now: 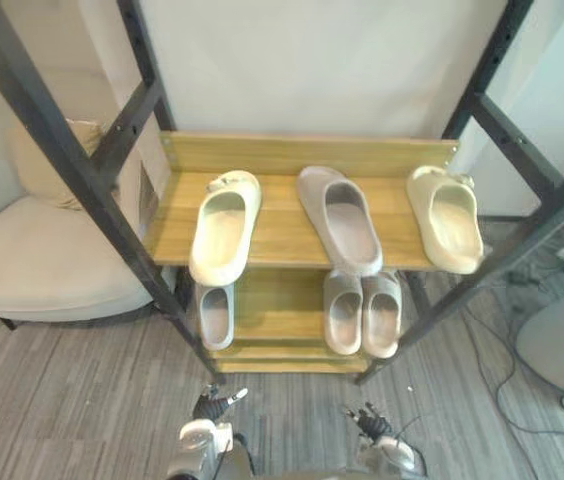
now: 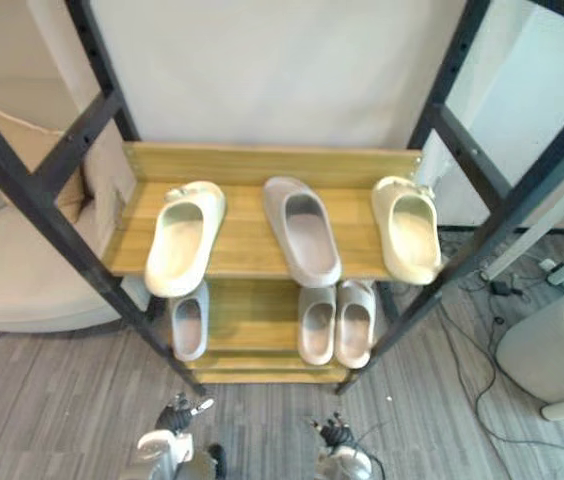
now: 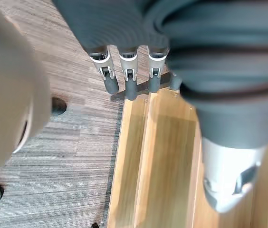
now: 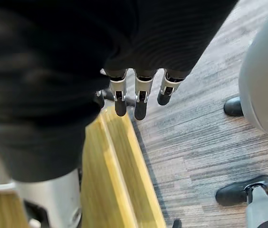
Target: Organize the slippers on the shoe rack
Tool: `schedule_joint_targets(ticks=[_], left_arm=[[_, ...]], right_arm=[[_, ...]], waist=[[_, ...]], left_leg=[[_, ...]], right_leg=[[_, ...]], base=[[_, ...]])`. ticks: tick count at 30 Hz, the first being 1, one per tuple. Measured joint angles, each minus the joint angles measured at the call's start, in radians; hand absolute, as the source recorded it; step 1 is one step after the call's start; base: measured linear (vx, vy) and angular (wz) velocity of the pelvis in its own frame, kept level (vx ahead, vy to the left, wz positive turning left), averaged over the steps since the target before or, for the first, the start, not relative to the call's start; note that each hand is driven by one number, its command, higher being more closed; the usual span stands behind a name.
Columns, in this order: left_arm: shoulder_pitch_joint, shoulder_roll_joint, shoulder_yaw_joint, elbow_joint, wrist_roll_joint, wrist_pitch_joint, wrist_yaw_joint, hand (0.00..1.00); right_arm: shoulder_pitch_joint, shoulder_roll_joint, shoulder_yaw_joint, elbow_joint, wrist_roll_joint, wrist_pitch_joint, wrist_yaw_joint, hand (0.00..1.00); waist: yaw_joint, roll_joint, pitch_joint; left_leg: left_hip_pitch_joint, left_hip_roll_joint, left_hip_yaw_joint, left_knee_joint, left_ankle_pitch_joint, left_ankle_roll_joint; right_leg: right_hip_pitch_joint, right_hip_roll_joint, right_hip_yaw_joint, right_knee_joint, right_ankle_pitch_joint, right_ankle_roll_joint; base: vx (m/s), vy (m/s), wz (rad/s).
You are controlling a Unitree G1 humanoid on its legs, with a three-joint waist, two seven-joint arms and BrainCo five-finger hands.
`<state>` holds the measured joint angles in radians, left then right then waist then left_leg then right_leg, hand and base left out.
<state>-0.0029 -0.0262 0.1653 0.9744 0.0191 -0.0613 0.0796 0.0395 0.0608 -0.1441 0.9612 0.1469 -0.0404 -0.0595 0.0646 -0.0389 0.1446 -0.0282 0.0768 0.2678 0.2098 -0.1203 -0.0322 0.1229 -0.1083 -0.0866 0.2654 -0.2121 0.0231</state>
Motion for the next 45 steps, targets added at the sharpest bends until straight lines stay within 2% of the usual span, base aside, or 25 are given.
schedule_joint_targets(ticks=[1,2,4,5,7,8,9,10,13,17,20,26,28,30,31,33,39,45], left_arm=[[0.001,-0.002,0.000,0.002,0.000,0.001,0.000,0.00],[0.001,-0.008,0.000,0.002,0.002,0.001,-0.003,0.00],[0.002,-0.003,-0.001,0.003,0.003,0.001,-0.004,0.00],[0.002,0.001,-0.001,0.012,0.005,0.001,-0.003,0.00],[0.003,0.003,-0.003,0.018,0.010,0.000,-0.003,0.00],[0.005,0.003,0.001,0.018,0.010,0.000,-0.003,0.00],[0.003,0.003,0.006,0.020,0.010,0.000,-0.003,0.00],[0.005,-0.003,0.008,0.029,0.010,0.000,-0.003,0.00],[0.006,-0.012,0.015,0.034,0.010,0.001,0.000,0.00],[0.011,-0.015,0.014,0.038,0.010,0.001,0.001,0.00],[0.014,-0.015,0.010,0.038,0.018,0.000,0.001,0.00],[0.014,-0.008,-0.049,0.039,0.026,0.001,0.004,0.00],[0.014,-0.001,-0.077,0.038,0.039,0.001,0.005,0.00],[0.015,0.010,-0.097,0.036,0.049,0.001,0.008,0.00],[0.015,0.012,-0.105,0.034,0.051,0.001,0.010,0.00],[0.027,0.019,-0.115,0.016,0.059,0.001,0.016,0.00],[0.060,0.032,-0.133,-0.023,0.069,0.000,0.025,0.00],[0.089,0.038,-0.155,-0.042,0.097,-0.001,0.025,0.00]], right_arm=[[0.000,0.000,0.001,-0.001,-0.002,0.000,0.000,0.00],[-0.003,-0.001,0.005,-0.006,-0.021,0.000,0.000,0.00],[-0.006,-0.006,0.003,-0.012,-0.028,-0.005,0.000,0.00],[-0.003,-0.005,0.002,-0.011,-0.028,-0.009,0.000,0.00],[0.000,-0.004,0.005,-0.006,-0.028,-0.010,0.000,0.00],[0.001,-0.002,0.005,-0.001,-0.028,-0.010,0.000,0.00],[0.002,-0.003,0.002,0.001,-0.028,-0.011,0.001,0.00],[0.005,-0.003,-0.002,0.010,-0.028,-0.010,0.000,0.00],[0.001,-0.021,-0.002,0.020,-0.028,-0.008,0.000,0.00],[0.001,-0.024,-0.013,0.037,-0.028,-0.008,-0.002,0.00],[0.008,-0.025,-0.013,0.038,-0.028,-0.009,-0.004,0.00],[0.021,-0.037,-0.003,0.016,-0.028,-0.018,-0.031,0.00],[0.052,-0.043,0.040,-0.053,-0.029,-0.019,-0.040,0.00],[0.140,-0.061,0.122,-0.226,-0.032,-0.019,-0.040,0.00],[0.156,-0.062,0.128,-0.268,-0.038,-0.019,-0.041,0.00],[0.225,-0.077,0.139,-0.469,-0.071,-0.021,-0.042,0.00],[0.376,-0.134,0.104,-0.878,-0.149,-0.046,-0.040,0.00],[0.453,-0.135,0.077,-1.093,-0.193,-0.055,-0.037,0.00]], waist=[[0.000,0.004,-0.001],[0.001,0.014,0.000],[-0.003,0.018,0.010],[-0.007,0.011,0.005],[-0.005,0.006,0.002],[-0.004,-0.002,-0.002],[-0.005,-0.007,-0.009],[-0.006,0.005,-0.032],[-0.002,0.025,-0.040],[-0.005,0.025,-0.040],[-0.007,0.008,-0.049],[-0.011,0.013,-0.046],[-0.011,0.014,-0.046],[-0.013,0.016,-0.045],[-0.014,0.016,-0.045],[-0.021,0.016,-0.045],[-0.049,0.013,-0.046],[-0.067,0.021,-0.052]], left_leg=[[0.003,0.001,0.003,-0.002,-0.007,0.001],[0.016,0.005,0.014,-0.003,-0.019,0.008],[0.035,0.000,0.010,0.000,-0.039,0.022],[0.052,0.000,-0.007,0.007,-0.053,0.024],[0.065,0.001,-0.028,0.006,-0.059,0.019],[0.068,-0.007,-0.038,0.009,-0.060,0.004],[0.068,-0.012,-0.051,0.013,-0.064,-0.003],[0.065,-0.002,-0.060,0.010,-0.058,-0.012],[0.065,0.007,-0.050,-0.016,-0.047,-0.029],[0.125,0.028,-0.044,-0.061,-0.037,-0.046],[0.139,0.029,-0.038,-0.087,-0.028,-0.054],[0.142,0.008,-0.030,-0.125,0.001,-0.041],[0.149,0.001,-0.029,-0.147,0.015,-0.038],[0.154,-0.002,-0.020,-0.171,0.028,-0.037],[0.155,-0.002,-0.017,-0.174,0.029,-0.037],[0.154,0.000,0.000,-0.174,0.029,-0.037],[0.155,0.000,0.010,-0.173,0.029,-0.037],[0.170,0.005,0.031,-0.167,0.019,-0.038]], right_leg=[[-0.016,-0.001,0.005,0.033,0.001,0.002],[-0.091,-0.004,0.020,0.186,0.006,0.011],[-0.196,-0.020,0.042,0.396,0.016,0.040],[-0.220,-0.021,0.048,0.447,-0.016,0.039],[-0.221,-0.021,0.044,0.383,-0.036,0.030],[-0.212,-0.025,0.041,0.261,0.036,0.017],[-0.202,-0.030,0.038,0.218,0.035,0.034],[-0.173,-0.019,0.029,0.147,0.032,0.039],[-0.112,0.000,0.018,0.003,0.033,0.039],[-0.044,0.031,0.015,-0.068,0.057,0.026],[-0.033,0.035,0.016,-0.106,0.062,0.022],[-0.017,0.022,0.018,-0.172,0.091,0.033],[-0.016,0.018,0.020,-0.182,0.095,0.037],[-0.024,0.018,0.036,-0.186,0.102,0.039],[-0.027,0.019,0.041,-0.186,0.104,0.039],[-0.039,0.022,0.055,-0.186,0.111,0.039],[-0.038,0.024,0.067,-0.199,0.120,0.042],[-0.037,0.029,0.091,-0.192,0.120,0.042]], base=[[0.06,0.128,-0.35],[0.04,0.125,-0.21],[0.06,0.105,0.06],[0.11,0.038,0.42],[0.09,0.000,0.47],[0.09,-0.056,0.36],[0.17,-0.097,0.33],[0.14,-0.079,0.16],[0.17,-0.115,-0.11],[0.08,-0.063,-0.09],[0.00,-0.013,-0.05],[-0.03,0.013,-0.03],[-0.06,0.015,0.03],[-0.06,0.015,-0.11],[-0.04,0.006,-0.21],[-0.03,-0.003,-0.25],[0.00,-0.002,-0.06],[0.00,-0.005,-0.11]])
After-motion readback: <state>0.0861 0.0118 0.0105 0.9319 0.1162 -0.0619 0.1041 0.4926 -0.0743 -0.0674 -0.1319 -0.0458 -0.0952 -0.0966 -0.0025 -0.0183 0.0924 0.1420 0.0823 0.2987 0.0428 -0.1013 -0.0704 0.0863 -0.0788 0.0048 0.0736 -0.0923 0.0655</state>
